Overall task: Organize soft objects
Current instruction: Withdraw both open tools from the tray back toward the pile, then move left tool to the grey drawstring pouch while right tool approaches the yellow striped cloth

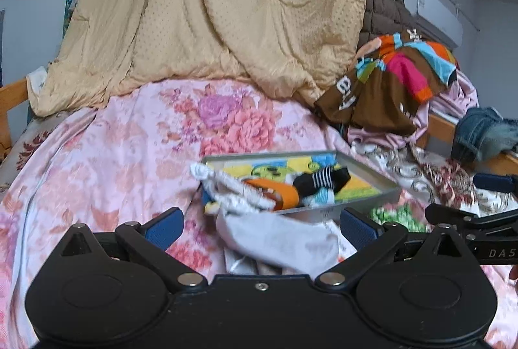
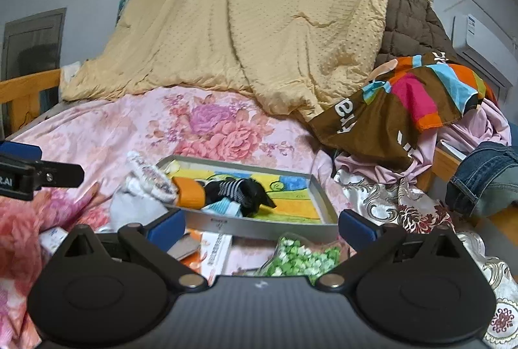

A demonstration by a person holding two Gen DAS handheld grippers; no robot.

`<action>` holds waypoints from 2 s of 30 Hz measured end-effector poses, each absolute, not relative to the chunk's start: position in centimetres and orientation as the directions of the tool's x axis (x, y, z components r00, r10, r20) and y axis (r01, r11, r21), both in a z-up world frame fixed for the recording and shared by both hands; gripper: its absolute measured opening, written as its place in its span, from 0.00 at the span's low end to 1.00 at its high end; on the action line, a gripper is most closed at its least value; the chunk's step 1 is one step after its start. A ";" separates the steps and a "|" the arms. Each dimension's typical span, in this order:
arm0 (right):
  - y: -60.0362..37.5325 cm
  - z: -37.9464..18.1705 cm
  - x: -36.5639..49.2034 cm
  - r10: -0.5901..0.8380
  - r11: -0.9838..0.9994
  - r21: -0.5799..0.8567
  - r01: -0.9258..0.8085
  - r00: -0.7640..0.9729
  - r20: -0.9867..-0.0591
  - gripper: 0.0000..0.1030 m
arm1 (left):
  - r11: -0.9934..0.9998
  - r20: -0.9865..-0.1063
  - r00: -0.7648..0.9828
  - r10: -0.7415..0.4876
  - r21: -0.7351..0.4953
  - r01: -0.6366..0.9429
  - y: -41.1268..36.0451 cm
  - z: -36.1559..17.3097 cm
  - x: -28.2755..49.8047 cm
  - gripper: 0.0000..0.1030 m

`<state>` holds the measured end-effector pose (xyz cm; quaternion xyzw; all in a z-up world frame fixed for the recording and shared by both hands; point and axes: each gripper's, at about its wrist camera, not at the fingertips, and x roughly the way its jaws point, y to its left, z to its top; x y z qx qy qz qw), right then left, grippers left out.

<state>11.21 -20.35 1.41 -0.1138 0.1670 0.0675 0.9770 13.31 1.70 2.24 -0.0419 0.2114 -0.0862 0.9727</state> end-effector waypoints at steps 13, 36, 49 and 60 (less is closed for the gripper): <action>-18.4 0.1 7.8 0.155 0.934 -0.232 -0.271 0.893 -0.422 1.00 | 0.985 -0.517 0.838 -0.173 -0.100 0.141 2.6 1.0 10.4 0.99; -15.0 -4.3 8.5 0.184 0.849 -0.287 -0.444 0.758 -0.626 1.00 | 0.980 -0.719 0.669 -0.190 -0.095 0.176 2.1 -2.4 12.4 0.99; -13.1 -7.3 10.6 0.188 0.777 -0.343 -0.528 0.714 -0.674 1.00 | 0.953 -0.750 0.627 -0.212 -0.016 0.304 1.8 -3.4 15.7 0.99; -11.9 -9.2 12.9 0.171 0.732 -0.374 -0.570 0.685 -0.709 0.99 | 0.952 -0.719 0.650 -0.248 -0.056 0.301 2.2 -3.6 17.0 0.99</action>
